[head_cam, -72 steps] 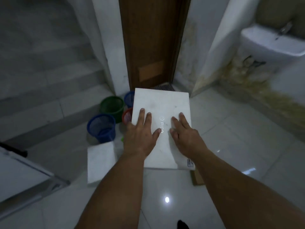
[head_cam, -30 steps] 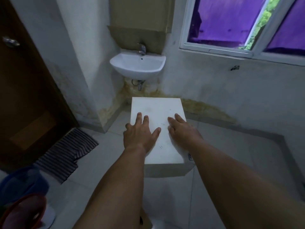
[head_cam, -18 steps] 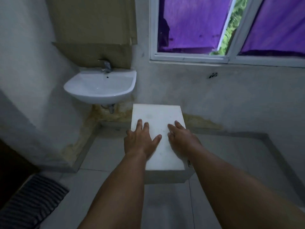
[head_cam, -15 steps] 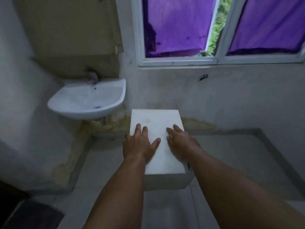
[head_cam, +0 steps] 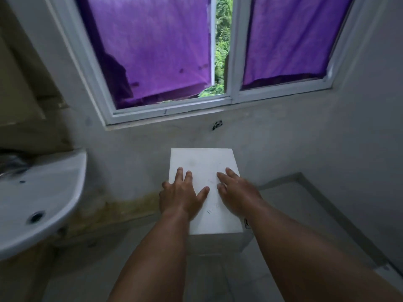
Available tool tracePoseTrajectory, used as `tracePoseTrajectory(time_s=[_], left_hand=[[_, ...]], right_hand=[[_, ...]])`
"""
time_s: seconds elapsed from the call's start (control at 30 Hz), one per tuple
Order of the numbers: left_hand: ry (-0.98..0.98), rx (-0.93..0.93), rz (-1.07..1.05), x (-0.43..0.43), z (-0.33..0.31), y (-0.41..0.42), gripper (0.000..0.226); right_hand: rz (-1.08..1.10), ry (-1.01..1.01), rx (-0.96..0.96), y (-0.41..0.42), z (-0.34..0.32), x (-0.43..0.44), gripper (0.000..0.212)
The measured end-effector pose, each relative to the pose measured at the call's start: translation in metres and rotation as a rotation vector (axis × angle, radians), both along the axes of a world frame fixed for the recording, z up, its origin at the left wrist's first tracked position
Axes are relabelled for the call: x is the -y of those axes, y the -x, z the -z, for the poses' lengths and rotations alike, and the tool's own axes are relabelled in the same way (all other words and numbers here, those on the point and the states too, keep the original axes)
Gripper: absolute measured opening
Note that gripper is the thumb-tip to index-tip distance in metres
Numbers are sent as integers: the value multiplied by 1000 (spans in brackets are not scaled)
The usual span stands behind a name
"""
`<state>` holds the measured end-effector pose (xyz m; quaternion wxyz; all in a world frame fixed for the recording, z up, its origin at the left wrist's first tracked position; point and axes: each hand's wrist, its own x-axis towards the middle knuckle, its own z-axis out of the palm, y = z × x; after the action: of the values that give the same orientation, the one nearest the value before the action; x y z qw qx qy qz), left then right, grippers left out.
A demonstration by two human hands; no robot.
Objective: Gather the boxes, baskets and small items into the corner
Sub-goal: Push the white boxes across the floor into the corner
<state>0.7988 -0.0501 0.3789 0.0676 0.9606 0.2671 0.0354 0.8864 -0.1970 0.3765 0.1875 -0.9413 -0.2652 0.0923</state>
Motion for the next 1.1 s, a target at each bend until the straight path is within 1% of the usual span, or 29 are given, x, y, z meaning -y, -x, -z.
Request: tracePoseTrajectory(time_s=[0.17, 0.27, 0.47, 0.6, 0.67, 0.77, 0.87, 0.97, 1.1], left_hand=[[18, -18, 126, 27, -5, -115, 83], [13, -20, 251, 54, 0, -183, 83], [19, -130, 542, 131, 23, -314, 83], [1, -174, 731, 187, 47, -387, 82], [-29, -163, 816, 212, 53, -410, 81], [-40, -225, 962, 264, 68, -435, 82], [-18, -278, 1062, 318, 94, -458, 86], [-9, -350, 1119, 372, 113, -469, 87], [-22, -382, 1150, 431, 123, -481, 83]], right_hand=[[99, 29, -31, -100, -4, 38, 51], [195, 22, -37, -150, 4, 75, 51], [440, 21, -78, -241, 45, 162, 52], [650, 8, -142, -283, 70, 216, 49], [729, -6, -153, -290, 77, 238, 48], [858, 0, -213, -291, 90, 283, 51], [968, 17, -260, -287, 104, 332, 52], [1030, 43, -323, -289, 115, 376, 51], [1073, 33, -353, -295, 125, 428, 51]])
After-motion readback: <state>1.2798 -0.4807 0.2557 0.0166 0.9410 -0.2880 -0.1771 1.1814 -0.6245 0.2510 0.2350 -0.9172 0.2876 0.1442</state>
